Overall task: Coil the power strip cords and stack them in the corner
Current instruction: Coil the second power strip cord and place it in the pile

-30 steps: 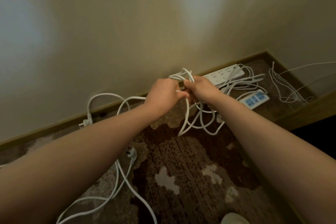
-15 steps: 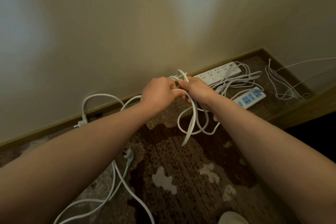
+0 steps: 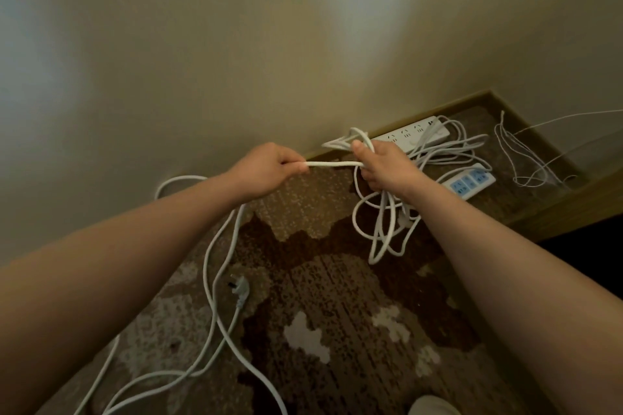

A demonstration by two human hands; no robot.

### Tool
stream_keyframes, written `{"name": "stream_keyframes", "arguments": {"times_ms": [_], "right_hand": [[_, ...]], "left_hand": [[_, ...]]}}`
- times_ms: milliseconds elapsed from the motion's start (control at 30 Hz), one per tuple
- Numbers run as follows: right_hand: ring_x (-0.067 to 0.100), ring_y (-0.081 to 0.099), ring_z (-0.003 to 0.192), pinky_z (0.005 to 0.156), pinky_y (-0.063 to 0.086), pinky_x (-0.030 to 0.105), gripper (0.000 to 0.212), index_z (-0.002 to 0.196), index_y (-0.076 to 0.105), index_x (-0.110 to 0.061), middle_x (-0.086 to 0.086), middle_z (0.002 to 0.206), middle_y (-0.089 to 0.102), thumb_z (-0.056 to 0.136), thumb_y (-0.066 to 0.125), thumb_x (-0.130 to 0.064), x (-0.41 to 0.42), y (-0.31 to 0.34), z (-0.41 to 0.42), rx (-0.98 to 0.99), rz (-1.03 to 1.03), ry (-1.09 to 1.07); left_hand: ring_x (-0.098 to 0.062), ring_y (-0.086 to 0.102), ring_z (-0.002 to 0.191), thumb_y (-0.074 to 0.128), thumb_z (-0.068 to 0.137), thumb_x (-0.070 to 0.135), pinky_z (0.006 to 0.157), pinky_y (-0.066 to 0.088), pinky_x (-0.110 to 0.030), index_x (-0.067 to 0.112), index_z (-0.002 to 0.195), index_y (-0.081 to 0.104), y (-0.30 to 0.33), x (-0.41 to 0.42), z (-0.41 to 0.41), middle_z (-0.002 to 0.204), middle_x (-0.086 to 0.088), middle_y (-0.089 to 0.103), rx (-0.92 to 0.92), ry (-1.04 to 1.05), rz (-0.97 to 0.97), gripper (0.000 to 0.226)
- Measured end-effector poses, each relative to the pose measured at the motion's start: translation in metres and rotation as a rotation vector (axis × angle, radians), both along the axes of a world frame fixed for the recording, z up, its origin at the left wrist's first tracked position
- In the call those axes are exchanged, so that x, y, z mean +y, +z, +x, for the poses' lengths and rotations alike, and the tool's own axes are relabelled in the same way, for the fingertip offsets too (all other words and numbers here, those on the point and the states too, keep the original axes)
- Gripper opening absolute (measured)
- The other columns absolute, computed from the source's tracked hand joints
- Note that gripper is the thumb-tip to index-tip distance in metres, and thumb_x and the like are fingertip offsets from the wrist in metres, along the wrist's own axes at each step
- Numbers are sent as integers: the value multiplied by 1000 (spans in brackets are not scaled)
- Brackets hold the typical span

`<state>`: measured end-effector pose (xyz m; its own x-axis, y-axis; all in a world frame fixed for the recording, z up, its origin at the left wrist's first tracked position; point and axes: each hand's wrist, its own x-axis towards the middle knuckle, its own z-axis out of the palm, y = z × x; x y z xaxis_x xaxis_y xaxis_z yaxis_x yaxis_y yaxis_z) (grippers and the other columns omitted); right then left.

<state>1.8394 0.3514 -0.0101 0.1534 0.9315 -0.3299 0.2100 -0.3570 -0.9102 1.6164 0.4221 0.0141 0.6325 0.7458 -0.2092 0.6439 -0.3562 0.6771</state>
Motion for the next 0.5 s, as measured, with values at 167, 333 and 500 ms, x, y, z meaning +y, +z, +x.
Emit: {"name": "stream_keyframes", "arguments": {"times_ms": [167,333,500], "right_hand": [[9,33,40,40,28,24,27,84,63,-18,-6,50,40,101,53,-36,0,7,-20,1,20,210],[6,35,43,41,30,18,29,72,58,-23,-10,52,43,91,68,-42,2,7,-12,-162,69,245],[9,40,47,46,34,23,45,86,63,-3,-5,56,46,91,65,-47,2,-1,4,-341,45,232]], "left_hand": [[-2,47,54,60,88,34,51,34,-23,24,77,69,4,-2,18,58,9,55,27,-14,112,18],[-9,48,52,63,84,44,49,34,-26,20,65,63,-3,7,4,57,4,56,22,138,106,31],[-9,46,53,63,88,33,54,36,-26,20,66,58,-9,20,-26,59,2,54,-5,195,-10,26]]}}
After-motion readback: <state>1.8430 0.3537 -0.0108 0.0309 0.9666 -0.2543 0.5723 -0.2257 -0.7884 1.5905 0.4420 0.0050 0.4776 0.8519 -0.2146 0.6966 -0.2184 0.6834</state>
